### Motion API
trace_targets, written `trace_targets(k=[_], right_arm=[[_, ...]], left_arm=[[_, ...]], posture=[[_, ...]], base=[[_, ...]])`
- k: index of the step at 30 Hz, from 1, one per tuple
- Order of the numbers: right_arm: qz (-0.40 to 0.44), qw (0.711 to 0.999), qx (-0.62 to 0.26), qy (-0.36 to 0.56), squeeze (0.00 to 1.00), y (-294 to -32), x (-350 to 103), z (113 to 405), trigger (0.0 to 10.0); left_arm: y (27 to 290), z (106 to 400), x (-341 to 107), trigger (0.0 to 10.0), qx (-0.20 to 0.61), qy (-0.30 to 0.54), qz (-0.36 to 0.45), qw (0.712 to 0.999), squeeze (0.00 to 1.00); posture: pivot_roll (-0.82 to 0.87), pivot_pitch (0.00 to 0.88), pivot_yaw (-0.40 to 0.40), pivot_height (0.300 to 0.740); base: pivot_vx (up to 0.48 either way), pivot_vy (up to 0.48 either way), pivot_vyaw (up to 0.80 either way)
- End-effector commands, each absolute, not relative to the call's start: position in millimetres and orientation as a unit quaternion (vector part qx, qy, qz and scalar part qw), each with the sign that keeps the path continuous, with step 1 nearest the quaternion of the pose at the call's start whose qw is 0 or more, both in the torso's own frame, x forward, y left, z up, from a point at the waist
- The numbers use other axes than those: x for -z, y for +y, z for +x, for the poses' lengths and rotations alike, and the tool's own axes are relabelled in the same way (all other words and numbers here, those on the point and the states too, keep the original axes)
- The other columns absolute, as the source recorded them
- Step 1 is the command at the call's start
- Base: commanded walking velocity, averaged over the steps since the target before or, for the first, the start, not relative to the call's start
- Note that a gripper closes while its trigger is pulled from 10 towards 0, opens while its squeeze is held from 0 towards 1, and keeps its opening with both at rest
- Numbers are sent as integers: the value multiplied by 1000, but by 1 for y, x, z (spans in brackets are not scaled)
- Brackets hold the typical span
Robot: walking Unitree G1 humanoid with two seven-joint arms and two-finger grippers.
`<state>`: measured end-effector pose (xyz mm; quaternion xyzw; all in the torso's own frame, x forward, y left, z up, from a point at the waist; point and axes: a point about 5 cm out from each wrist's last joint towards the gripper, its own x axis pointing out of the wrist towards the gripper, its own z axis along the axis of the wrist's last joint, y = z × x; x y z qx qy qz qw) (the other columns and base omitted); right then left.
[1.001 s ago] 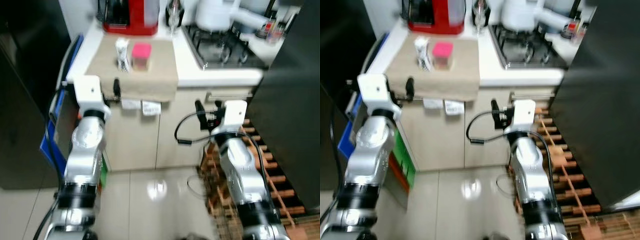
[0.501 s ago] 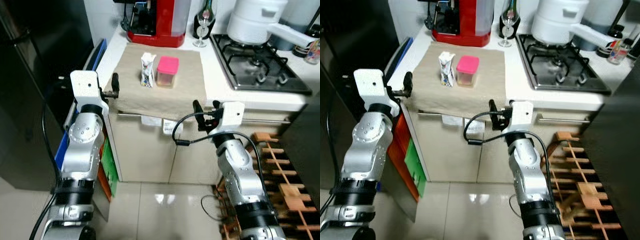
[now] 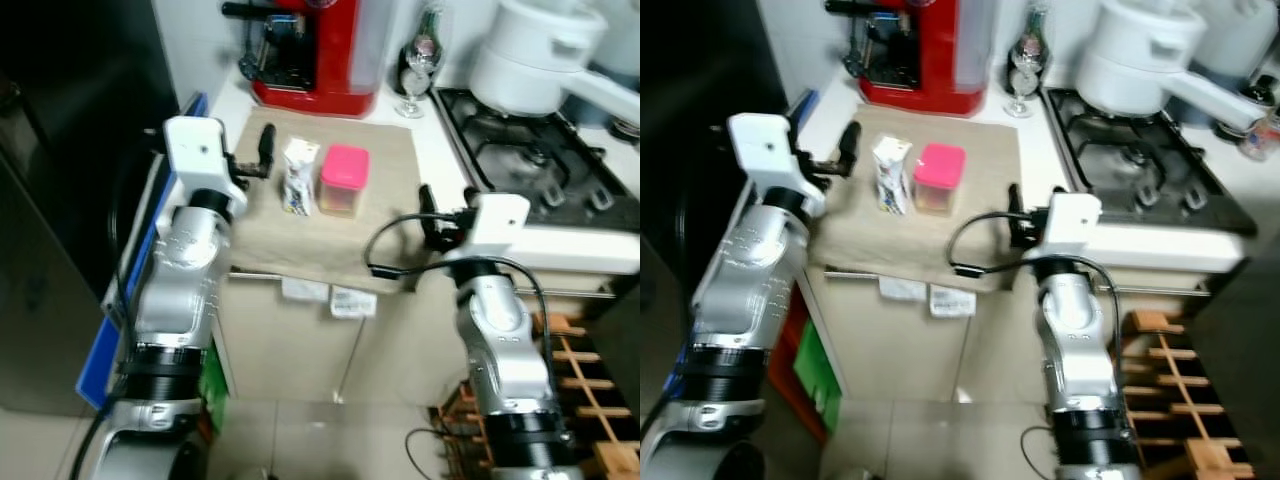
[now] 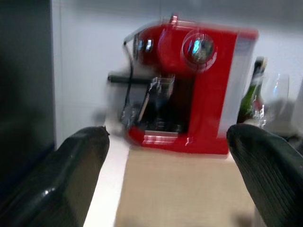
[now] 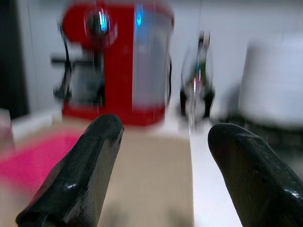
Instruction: Restocking fridge
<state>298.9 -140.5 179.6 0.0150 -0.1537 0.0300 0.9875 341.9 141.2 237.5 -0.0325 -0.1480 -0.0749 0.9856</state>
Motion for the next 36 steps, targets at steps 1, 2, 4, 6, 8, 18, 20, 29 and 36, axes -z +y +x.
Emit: trace_targets(k=[1,2,4,6,8,18,20,29,36], right_arm=[[3,990,2,-144,0,-154,-176,292,10000],[5,991,4,-137,0,-154,-172,290,10000],[17,992,15,-124,0,-155,-166,288,10000],[22,992,18,-121,0,-154,-164,286,10000],[21,992,20,-119,0,-152,-165,284,10000],[29,994,22,-106,0,-150,-162,273,10000],[30,994,23,-103,0,-149,-161,272,10000],[35,994,30,-99,0,-149,-161,268,10000],[32,994,34,-98,0,-150,-161,268,10000]], left_arm=[[122,339,-256,10000,125,-163,-38,978,0],[122,339,-261,10000,129,-165,-37,977,0],[123,340,-271,10000,135,-172,-43,975,0],[120,341,-273,10000,151,-162,-51,974,0],[116,343,-272,10000,170,-137,-56,974,0],[105,352,-246,10000,206,7,-73,976,0],[101,353,-246,10000,215,15,-69,974,0],[96,363,-240,10000,185,41,-7,982,0],[112,372,-241,10000,106,17,33,994,0]], posture=[[-38,0,6,740],[-43,0,17,740],[-47,0,29,740],[-50,0,36,740],[-53,0,43,740],[-59,9,70,740],[-60,10,73,740],[-75,18,93,740],[-79,18,94,740]], base=[[0,0,0],[0,0,0],[0,0,0],[0,0,0],[0,0,0],[0,0,0],[0,0,0],[0,0,0],[0,0,0]])
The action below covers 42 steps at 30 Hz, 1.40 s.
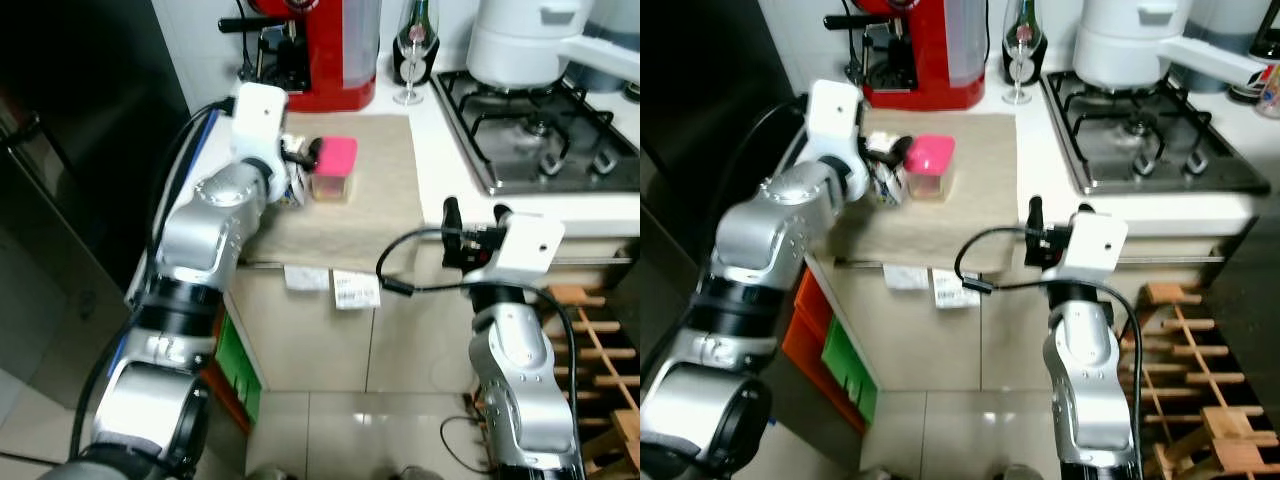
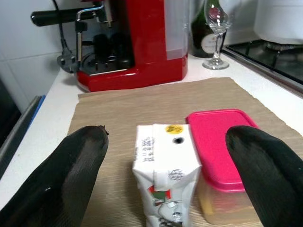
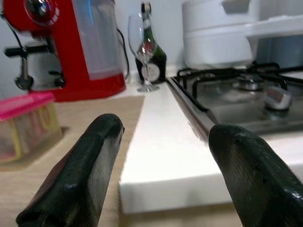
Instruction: Restocking fridge
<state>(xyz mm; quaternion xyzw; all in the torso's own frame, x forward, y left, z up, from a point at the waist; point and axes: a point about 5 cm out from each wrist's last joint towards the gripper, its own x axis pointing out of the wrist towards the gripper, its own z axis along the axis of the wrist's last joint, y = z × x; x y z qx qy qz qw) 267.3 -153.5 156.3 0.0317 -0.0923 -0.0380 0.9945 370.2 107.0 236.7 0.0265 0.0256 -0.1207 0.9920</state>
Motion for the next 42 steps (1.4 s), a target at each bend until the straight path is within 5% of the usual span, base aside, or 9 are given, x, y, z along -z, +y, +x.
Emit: trace_targets(k=[1,42], right_arm=[[32,994,34,-97,0,-150,-160,268,10000],[23,996,17,-89,0,-150,-160,272,10000]], left_arm=[[113,372,-242,10000,100,11,37,994,0],[93,371,-244,10000,107,-45,34,993,0]], posture=[[-87,21,90,740],[-95,4,65,740]], base=[[0,0,0],[0,0,0]])
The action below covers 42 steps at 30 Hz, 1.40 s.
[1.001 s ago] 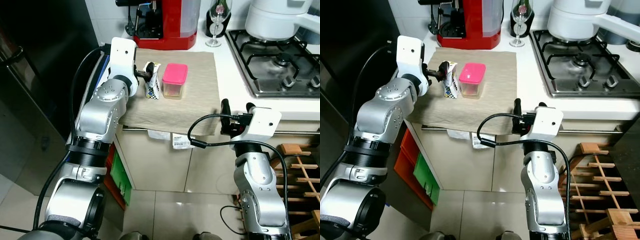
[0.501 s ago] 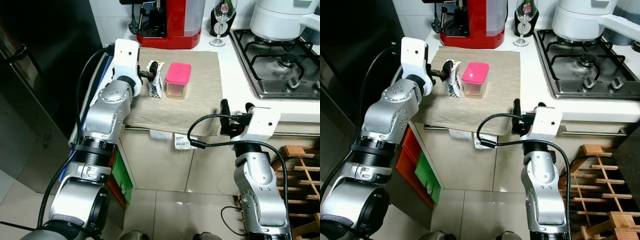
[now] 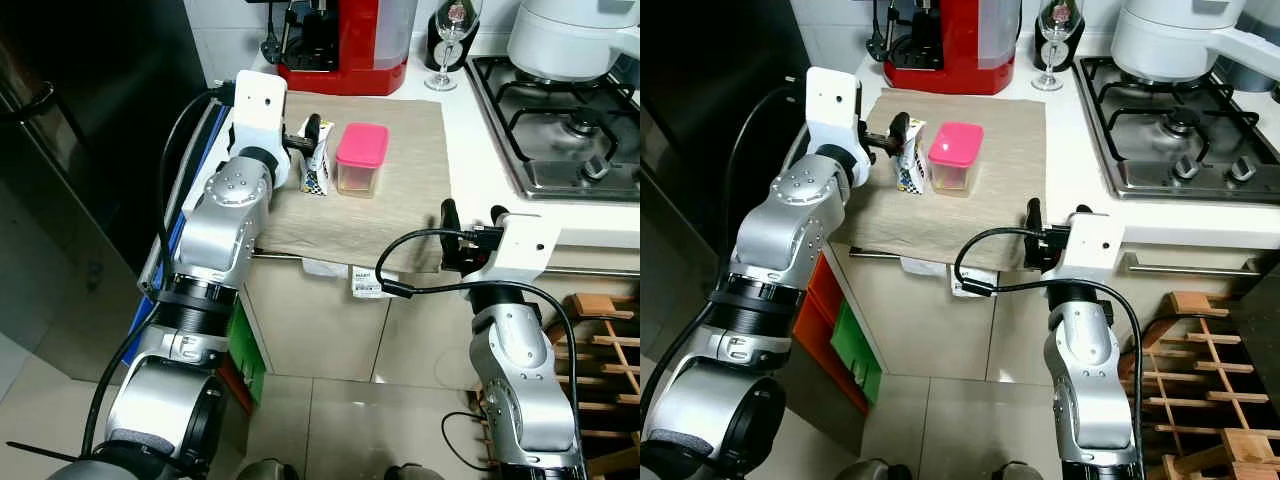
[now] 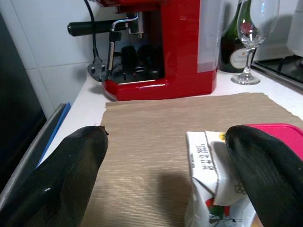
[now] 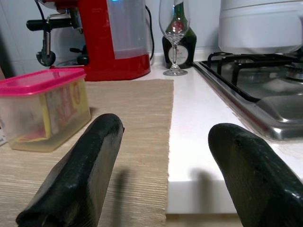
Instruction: Restocking fridge
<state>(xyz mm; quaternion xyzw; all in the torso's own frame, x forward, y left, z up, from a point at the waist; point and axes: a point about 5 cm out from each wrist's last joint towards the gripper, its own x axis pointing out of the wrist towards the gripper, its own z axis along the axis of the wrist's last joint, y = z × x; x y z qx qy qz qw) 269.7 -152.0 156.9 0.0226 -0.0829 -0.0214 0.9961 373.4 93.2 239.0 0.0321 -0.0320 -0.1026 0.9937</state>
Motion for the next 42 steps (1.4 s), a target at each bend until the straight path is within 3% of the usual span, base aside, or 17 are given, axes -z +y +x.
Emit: trace_targets(k=[1,18,37,39,42], right_arm=[[24,996,17,-90,0,-150,-160,272,10000],[24,996,18,-89,0,-149,-158,273,10000],[25,995,20,-94,0,-149,-159,273,10000],[25,995,19,-94,0,-150,-160,274,10000],[24,995,18,-95,0,-150,-160,275,10000]], left_arm=[[92,371,-245,10000,108,-48,34,992,0],[67,361,-239,10000,173,-49,59,982,0],[71,371,-214,10000,151,8,55,987,0],[77,375,-210,0,130,13,46,990,0],[84,380,-208,0,115,10,32,993,0]], posture=[[-95,4,65,740],[-95,0,71,740],[-101,0,71,740],[-100,0,66,740],[-99,0,64,740]], base=[[0,0,0],[0,0,0],[0,0,0],[0,0,0],[0,0,0]])
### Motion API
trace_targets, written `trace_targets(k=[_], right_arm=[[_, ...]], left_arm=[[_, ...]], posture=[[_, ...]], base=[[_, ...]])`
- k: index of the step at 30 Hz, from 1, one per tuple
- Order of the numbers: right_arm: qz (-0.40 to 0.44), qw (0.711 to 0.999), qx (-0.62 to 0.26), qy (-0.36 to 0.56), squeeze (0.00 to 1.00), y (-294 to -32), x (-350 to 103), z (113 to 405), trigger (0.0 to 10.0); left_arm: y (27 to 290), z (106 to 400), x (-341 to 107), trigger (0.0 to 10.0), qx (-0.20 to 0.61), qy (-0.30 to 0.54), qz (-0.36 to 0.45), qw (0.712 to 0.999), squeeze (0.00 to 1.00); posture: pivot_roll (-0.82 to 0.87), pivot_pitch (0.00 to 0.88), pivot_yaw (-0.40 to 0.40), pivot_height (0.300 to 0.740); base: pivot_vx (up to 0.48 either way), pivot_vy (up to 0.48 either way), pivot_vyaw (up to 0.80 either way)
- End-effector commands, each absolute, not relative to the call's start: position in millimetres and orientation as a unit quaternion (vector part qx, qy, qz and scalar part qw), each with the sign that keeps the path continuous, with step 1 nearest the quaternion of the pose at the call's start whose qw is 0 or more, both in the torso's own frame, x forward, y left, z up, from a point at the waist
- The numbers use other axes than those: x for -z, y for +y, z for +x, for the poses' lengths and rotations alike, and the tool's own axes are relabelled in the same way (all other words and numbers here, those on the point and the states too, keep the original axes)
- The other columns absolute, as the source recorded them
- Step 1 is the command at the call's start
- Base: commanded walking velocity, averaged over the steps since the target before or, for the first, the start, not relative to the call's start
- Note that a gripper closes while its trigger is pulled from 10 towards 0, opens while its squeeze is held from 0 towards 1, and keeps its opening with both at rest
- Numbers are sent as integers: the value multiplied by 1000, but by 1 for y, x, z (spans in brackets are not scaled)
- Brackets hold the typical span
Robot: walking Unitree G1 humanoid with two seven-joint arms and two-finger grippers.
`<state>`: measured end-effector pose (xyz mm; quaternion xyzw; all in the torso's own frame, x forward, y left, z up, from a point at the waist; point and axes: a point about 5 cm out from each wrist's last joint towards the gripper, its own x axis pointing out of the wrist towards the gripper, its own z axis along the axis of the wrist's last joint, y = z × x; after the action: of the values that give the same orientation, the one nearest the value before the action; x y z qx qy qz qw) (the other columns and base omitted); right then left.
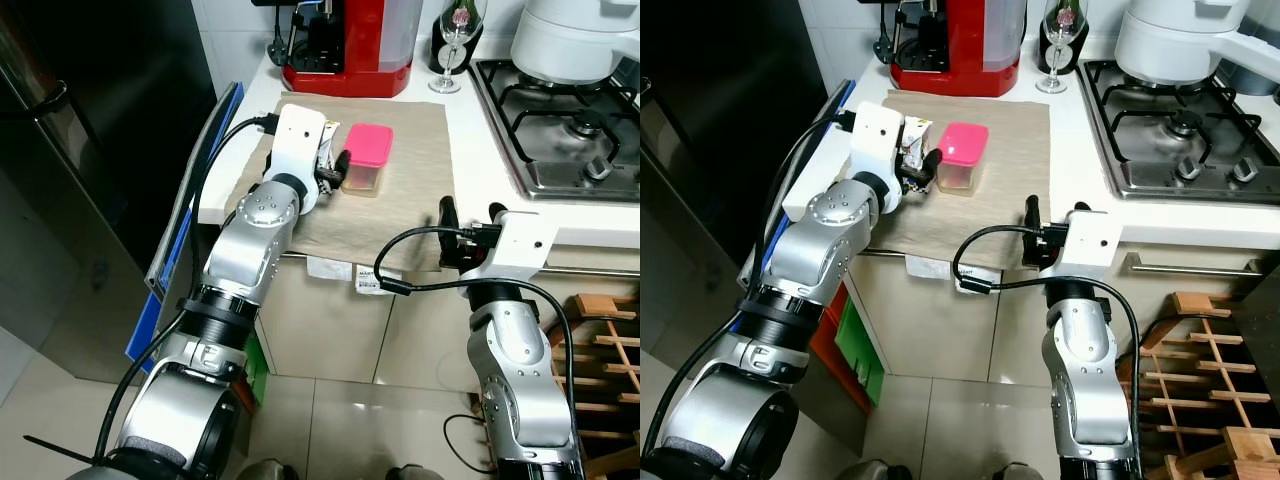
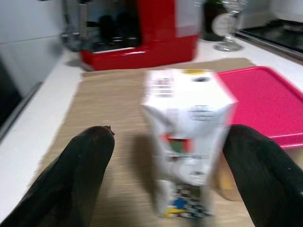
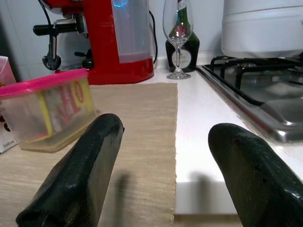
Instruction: Restocking fridge
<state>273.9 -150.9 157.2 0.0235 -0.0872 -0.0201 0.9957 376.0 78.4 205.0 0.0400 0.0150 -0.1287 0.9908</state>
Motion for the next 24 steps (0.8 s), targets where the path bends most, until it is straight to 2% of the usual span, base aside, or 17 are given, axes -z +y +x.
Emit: trace_targets(k=[1,24], right_arm=[[24,995,18,-95,0,-150,-160,275,10000],[18,995,13,-94,0,-151,-161,278,10000]], left_arm=[[84,380,-208,0,115,10,32,993,0],[80,385,-215,0,145,-38,-38,988,0]], posture=[[-99,0,64,740],[-104,0,47,740]], base=[[0,0,0],[0,0,0]])
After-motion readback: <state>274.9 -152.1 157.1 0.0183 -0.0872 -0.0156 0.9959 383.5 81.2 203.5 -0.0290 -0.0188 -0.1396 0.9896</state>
